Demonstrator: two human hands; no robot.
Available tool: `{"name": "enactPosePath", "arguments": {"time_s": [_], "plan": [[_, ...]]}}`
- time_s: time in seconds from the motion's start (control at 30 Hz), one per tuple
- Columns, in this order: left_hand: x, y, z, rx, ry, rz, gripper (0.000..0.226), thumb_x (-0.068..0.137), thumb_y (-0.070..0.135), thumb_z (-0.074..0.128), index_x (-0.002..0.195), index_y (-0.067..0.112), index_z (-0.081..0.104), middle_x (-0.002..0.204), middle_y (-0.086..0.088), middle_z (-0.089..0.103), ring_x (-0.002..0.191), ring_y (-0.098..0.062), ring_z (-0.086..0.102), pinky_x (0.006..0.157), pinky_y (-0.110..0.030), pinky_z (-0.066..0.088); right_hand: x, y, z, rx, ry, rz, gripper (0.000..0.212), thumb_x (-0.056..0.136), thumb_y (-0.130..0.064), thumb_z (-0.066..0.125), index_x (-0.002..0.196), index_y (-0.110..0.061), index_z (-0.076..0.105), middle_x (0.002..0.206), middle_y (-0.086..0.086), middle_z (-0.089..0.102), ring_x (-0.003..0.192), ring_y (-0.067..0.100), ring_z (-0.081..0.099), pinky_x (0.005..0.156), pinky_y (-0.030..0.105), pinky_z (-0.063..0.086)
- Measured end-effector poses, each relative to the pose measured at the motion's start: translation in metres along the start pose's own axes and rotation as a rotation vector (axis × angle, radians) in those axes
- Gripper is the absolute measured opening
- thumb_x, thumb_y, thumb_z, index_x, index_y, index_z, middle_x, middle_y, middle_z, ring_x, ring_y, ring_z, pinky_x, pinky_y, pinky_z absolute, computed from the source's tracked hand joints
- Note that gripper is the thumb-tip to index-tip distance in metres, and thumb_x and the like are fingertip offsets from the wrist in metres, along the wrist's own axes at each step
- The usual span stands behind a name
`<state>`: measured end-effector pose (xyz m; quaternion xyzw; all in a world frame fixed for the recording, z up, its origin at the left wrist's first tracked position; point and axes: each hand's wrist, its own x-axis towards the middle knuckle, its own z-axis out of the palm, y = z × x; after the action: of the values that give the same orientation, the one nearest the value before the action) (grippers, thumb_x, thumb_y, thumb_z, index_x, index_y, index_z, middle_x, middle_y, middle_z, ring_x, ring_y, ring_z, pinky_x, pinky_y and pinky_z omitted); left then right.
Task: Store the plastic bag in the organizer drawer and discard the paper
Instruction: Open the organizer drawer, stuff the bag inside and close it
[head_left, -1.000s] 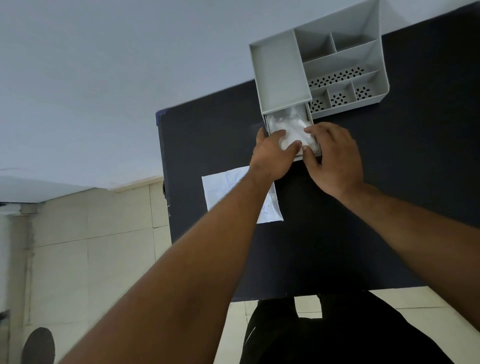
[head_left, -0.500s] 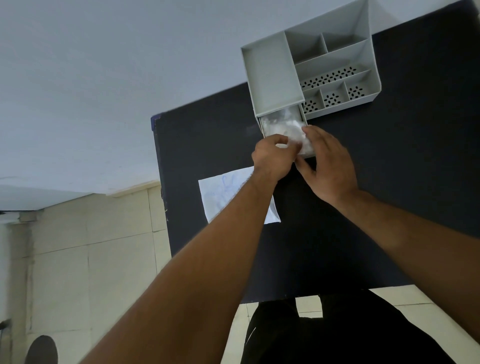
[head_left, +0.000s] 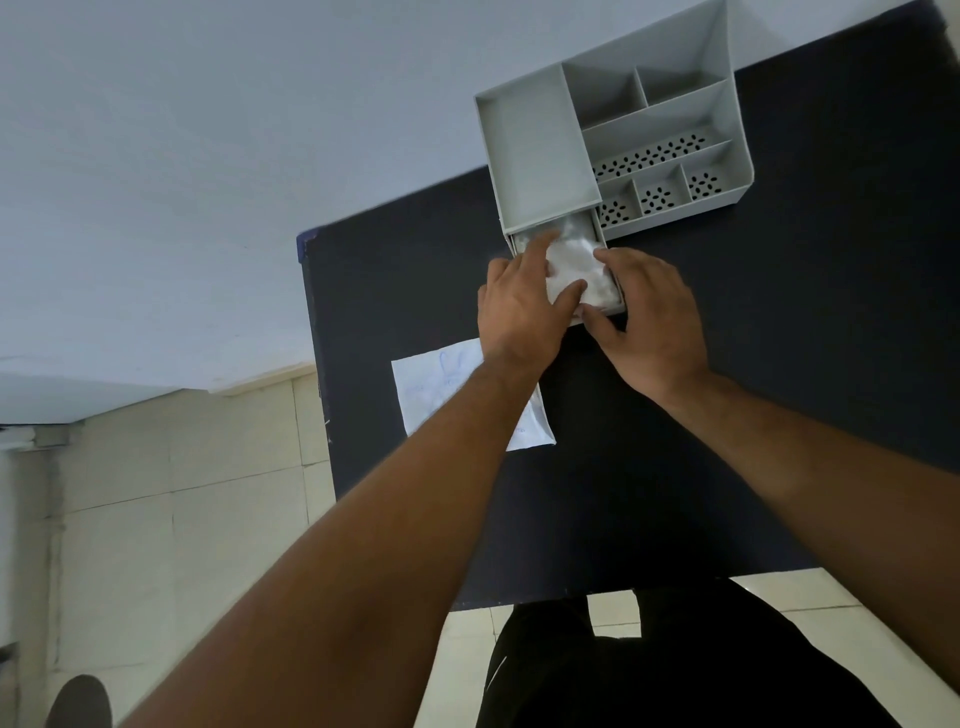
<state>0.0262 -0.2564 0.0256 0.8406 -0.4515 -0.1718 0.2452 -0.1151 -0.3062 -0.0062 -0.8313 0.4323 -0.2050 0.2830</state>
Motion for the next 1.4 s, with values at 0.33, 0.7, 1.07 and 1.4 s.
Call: {"name": "enactPosePath", "arguments": {"time_s": [0.33,0.7,1.07,1.4], "plan": [[0.017,-0.001,0.002,0.312,0.028,0.043,0.02,0.096,0.031,0.066,0.114,0.022,0.066,0.114,0.0,0.067,0.109,-0.023,0.057,0.091,-0.038,0.042,0.002,-0.001,0.0,-0.244,-0.028,-0.221,0.026,0.098,-0.03,0.055,0.11,-0.016,0.074,0.114,0.0,0.071,0.117,0.026,0.055,0.095,0.044,0.043],[-0.017,-0.026,-0.006,0.367,-0.18,0.338,0.054,0.081,0.034,0.05,0.13,0.017,0.066,0.148,-0.004,0.054,0.145,-0.027,0.035,0.103,-0.052,0.036,0.007,-0.005,-0.01,-0.515,-0.279,-0.289,0.05,0.092,-0.041,0.043,0.13,-0.014,0.062,0.139,0.002,0.058,0.14,0.033,0.035,0.116,0.062,0.019],[-0.006,-0.023,-0.005,0.643,-0.26,0.262,0.036,0.101,0.044,0.046,0.133,0.034,0.06,0.167,-0.016,0.019,0.155,-0.037,0.001,0.108,-0.063,0.026,0.011,-0.009,-0.009,-0.51,-0.187,-0.231,0.058,0.087,-0.024,0.067,0.141,-0.012,0.053,0.155,0.012,0.04,0.144,0.035,0.033,0.116,0.058,0.028],[-0.001,-0.02,-0.003,0.66,-0.304,0.178,0.041,0.106,0.031,0.044,0.147,0.032,0.044,0.169,-0.013,0.01,0.155,-0.039,-0.007,0.111,-0.066,0.025,0.029,-0.026,-0.003,-0.582,-0.342,-0.165,0.056,0.095,-0.029,0.056,0.148,-0.017,0.042,0.161,0.006,0.033,0.153,0.032,0.015,0.119,0.061,0.013]]}}
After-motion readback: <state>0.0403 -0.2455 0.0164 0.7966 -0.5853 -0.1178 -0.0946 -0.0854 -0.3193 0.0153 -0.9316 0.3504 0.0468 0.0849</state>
